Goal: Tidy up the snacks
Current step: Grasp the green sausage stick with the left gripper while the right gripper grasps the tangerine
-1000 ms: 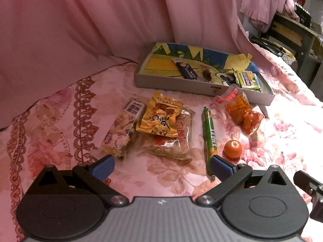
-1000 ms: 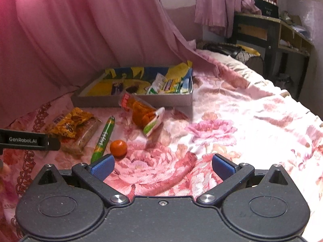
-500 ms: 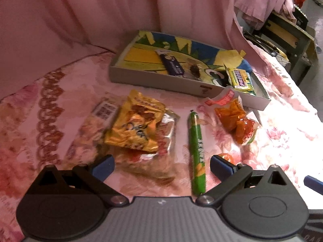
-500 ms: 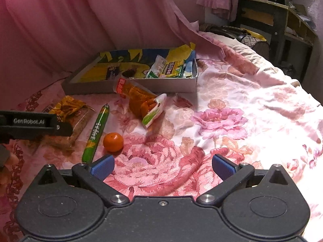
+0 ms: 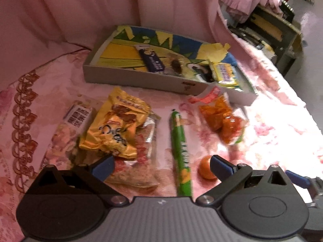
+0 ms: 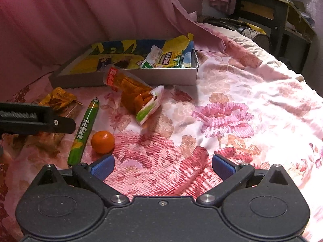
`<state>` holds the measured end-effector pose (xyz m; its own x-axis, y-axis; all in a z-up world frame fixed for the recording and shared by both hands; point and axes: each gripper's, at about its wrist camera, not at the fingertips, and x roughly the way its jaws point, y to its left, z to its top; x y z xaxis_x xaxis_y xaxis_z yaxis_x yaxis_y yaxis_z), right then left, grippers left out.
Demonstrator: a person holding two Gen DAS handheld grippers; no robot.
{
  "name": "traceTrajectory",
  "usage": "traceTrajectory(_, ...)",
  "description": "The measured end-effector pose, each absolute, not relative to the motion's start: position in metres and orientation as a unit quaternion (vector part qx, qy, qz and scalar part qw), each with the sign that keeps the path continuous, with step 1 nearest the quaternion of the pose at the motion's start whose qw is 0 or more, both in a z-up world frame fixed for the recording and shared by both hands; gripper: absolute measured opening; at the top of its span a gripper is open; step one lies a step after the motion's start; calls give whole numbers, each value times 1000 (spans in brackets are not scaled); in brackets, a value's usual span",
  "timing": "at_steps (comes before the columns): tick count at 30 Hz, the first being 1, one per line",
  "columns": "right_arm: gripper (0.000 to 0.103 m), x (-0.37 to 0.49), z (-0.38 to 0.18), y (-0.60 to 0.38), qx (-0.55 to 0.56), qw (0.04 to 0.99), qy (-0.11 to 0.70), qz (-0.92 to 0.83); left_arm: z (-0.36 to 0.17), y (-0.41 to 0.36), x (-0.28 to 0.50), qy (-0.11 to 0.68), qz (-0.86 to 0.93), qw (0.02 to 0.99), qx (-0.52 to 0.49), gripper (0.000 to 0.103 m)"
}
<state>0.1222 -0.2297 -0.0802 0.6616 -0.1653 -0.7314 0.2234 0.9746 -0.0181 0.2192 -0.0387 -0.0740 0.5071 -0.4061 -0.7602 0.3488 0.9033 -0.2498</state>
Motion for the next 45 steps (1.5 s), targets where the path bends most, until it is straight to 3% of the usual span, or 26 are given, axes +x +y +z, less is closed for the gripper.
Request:
traceTrajectory(7,101,120,-84,-222,12,914,392,-107,-77,-42,220,444,-272,852,-55,99)
traceTrajectory(13,91,121,-89,-214,-1,917,388,-96,-82,-45,228,434,-287,853,-47,91)
traceTrajectory(15,88,122,-90,-211,-2,917,388,-89,-81,-47,229,430,-298,851,-50,80)
traceTrajectory(19,82,124,-91,-205,-7,924,376,-75,-80,-54,229,425,-322,844,-47,73)
traceTrajectory(21,80,125,-93,-200,-14,927,369,-64,-83,-60,232,430,-325,842,-39,59)
traceTrajectory(24,75,128,-95,-192,-24,930,364,-42,-87,-64,239,439,-314,841,-35,48)
traceTrajectory(32,68,142,-105,-181,-23,934,356,-18,-99,-62,257,461,-280,842,-28,36)
traceTrajectory(39,60,153,-114,-184,-9,933,359,-22,-104,-75,265,461,-284,841,-4,32)
traceTrajectory(41,54,155,-115,-183,-6,933,360,-18,-105,-77,265,459,-280,843,6,25)
traceTrajectory(45,42,154,-114,-180,-7,933,359,-10,-105,-76,263,456,-282,844,9,24)
